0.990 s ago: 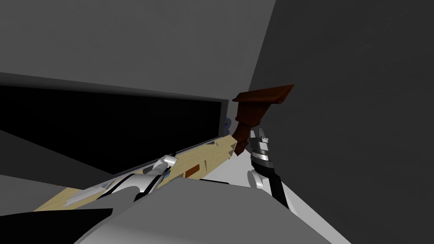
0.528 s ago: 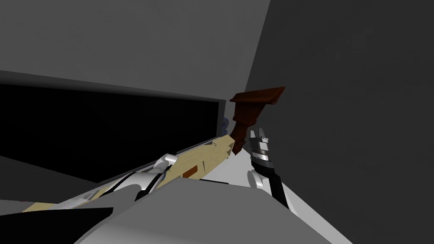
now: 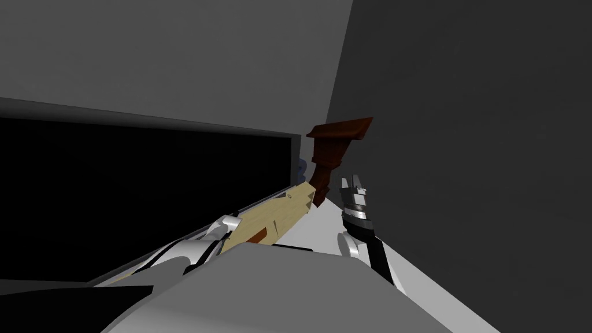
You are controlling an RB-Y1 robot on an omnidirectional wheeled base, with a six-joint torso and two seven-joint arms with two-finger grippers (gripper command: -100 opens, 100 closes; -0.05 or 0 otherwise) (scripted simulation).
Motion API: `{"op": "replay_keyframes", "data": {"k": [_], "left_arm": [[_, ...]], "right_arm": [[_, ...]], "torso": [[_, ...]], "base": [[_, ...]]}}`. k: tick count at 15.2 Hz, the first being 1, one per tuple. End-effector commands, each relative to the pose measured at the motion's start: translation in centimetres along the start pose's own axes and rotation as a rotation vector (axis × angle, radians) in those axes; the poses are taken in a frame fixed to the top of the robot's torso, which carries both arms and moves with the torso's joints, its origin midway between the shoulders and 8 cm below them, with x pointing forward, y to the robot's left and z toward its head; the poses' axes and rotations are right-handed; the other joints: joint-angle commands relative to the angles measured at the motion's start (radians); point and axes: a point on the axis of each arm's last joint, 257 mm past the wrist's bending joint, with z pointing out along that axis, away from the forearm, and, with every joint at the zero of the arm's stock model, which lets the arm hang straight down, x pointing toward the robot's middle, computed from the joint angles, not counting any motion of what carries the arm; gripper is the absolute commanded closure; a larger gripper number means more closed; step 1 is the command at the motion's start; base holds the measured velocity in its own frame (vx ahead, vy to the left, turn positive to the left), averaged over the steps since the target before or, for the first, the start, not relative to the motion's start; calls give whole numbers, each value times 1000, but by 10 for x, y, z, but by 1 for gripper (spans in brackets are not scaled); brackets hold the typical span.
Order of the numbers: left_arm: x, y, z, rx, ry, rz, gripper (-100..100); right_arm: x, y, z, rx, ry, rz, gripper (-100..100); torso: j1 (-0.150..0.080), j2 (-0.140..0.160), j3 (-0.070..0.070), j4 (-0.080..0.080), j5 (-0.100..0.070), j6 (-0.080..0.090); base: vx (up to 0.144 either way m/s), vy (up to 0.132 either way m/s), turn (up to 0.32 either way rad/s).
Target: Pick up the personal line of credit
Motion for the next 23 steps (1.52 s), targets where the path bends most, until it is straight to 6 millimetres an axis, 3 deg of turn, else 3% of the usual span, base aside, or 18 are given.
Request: {"op": "replay_keyframes", "data": {"k": [1, 2, 3, 6, 7, 8, 11, 15, 16, 17, 21, 22, 23], "left_arm": [[1, 4, 5, -5, 2, -11, -100], [1, 3, 2, -5, 0, -6, -100], [1, -6, -4, 9, -1, 10, 100], [1, -23, -19, 31, -9, 45, 100], [1, -16, -12, 24, -4, 26, 100], [-18, -33, -18, 42, -34, 21, -100], [-39, -49, -24, 61, -66, 16, -100], [-5, -34, -27, 35, -11, 63, -100], [-18, -39, -24, 45, -32, 55, -100], [-21, -30, -13, 39, -37, 43, -100], [-24, -25, -9, 36, -41, 39, -100], [-17, -37, -22, 42, -29, 55, 100], [-20, -30, -14, 43, -35, 41, 100]], "right_arm": [[0, 0, 0, 0, 0, 0, 0], [0, 0, 0, 0, 0, 0, 0], [0, 0, 0, 0, 0, 0, 0], [0, 0, 0, 0, 0, 0, 0], [0, 0, 0, 0, 0, 0, 0], [0, 0, 0, 0, 0, 0, 0], [0, 0, 0, 0, 0, 0, 0], [0, 0, 0, 0, 0, 0, 0], [0, 0, 0, 0, 0, 0, 0], [0, 0, 0, 0, 0, 0, 0], [0, 0, 0, 0, 0, 0, 0], [0, 0, 0, 0, 0, 0, 0], [0, 0, 0, 0, 0, 0, 0]], "torso": [[0, 0, 0, 0, 0, 0], [0, -1, -1, -1, 1, 0], [1, -3, -2, -1, 1, -1], [-4, -9, -6, -3, 1, -2], [-6, -10, -6, -4, 1, -2], [-5, -10, -6, -4, 1, -2], [-4, -3, -2, -2, 1, -2], [4, 5, 2, 0, 3, -2], [8, 3, 1, -1, 4, -1], [7, 0, -1, -1, 4, -2], [3, -6, -4, -3, 3, -2], [2, -6, -4, -3, 3, -2], [1, -6, -4, -3, 2, -2]], "base": [[-36, 42, -125], [-17, 16, -37], [19, -19, 183], [66, -77, 273], [46, -60, 122], [-21, -44, 36], [-80, -54, 38], [-143, 61, -13], [-23, 88, -49], [-8, 45, -95], [5, 25, -69], [-5, -14, 131], [-4, -19, 75]]}}
